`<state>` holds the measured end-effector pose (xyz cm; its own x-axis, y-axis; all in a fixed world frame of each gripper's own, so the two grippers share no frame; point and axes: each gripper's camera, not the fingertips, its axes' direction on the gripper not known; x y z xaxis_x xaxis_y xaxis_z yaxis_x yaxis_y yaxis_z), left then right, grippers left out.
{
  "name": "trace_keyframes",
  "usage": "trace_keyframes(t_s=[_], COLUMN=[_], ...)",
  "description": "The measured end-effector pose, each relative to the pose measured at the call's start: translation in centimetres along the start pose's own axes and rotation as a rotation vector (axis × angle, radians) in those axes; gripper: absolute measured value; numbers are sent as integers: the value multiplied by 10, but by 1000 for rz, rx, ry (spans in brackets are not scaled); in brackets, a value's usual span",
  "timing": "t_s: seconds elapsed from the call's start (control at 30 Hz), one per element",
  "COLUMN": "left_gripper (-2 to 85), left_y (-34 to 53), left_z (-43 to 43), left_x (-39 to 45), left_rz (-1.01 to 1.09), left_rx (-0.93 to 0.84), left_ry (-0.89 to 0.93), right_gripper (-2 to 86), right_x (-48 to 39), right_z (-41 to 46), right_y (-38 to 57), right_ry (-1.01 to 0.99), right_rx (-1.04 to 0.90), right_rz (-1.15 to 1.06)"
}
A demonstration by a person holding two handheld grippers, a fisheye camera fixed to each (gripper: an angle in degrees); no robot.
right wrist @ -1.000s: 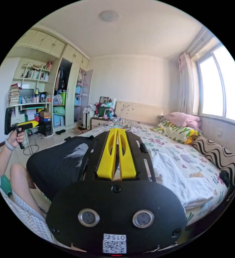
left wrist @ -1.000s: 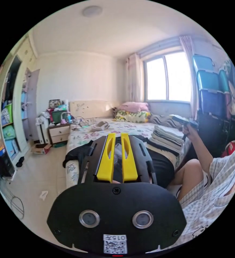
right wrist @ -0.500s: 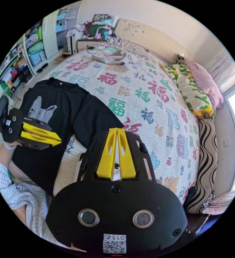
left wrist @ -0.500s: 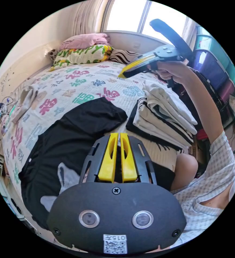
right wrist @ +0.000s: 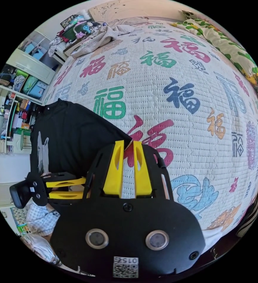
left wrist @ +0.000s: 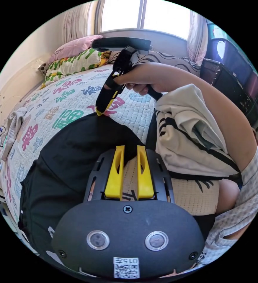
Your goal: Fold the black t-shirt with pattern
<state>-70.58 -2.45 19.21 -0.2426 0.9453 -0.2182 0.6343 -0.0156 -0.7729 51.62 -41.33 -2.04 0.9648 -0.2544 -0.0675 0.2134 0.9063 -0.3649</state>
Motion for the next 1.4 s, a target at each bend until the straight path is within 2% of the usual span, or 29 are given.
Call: trace_keyframes(t_s=[0.2, 0.4, 0.5, 0.6, 0.77, 0.9, 1.1, 1.2, 1.27, 1.4], left_gripper=[62, 12, 2, -2, -5, -6, -3, 8, 37, 70], left_y=[6, 11, 19, 27, 63, 112, 209, 240, 254, 245], left_z=[11, 18, 4, -27, -98, -131, -153, -146, -154, -175], left_x=[10, -7, -21, -43, -97, -122, -162, -173, -179, -186], left_rz=[63, 63, 36, 6, -109, -199, -432, -502, -519, -465], left_rx=[2, 20, 87, 153, 213, 228, 264, 194, 212, 241], left_ry=[-118, -95, -88, -86, -62, -106, -44, -26, -32, -63], right_gripper=[46, 0, -4, -6, -6, -5, 8, 44, 63, 64], right_x=[-31, -38, -42, -59, -114, -169, -279, -314, -323, -309], right_z=[5, 5, -8, -28, -47, -44, 30, 66, 62, 36], right_y=[-32, -50, -53, -55, -69, -82, -101, -100, -88, -50], right_ry=[162, 148, 90, 122, 181, 102, 29, 26, 71, 1], right_rx=[22, 45, 116, 171, 172, 202, 133, 86, 157, 289], right_rz=[-87, -121, -123, -156, -220, -293, -458, -498, -506, -531])
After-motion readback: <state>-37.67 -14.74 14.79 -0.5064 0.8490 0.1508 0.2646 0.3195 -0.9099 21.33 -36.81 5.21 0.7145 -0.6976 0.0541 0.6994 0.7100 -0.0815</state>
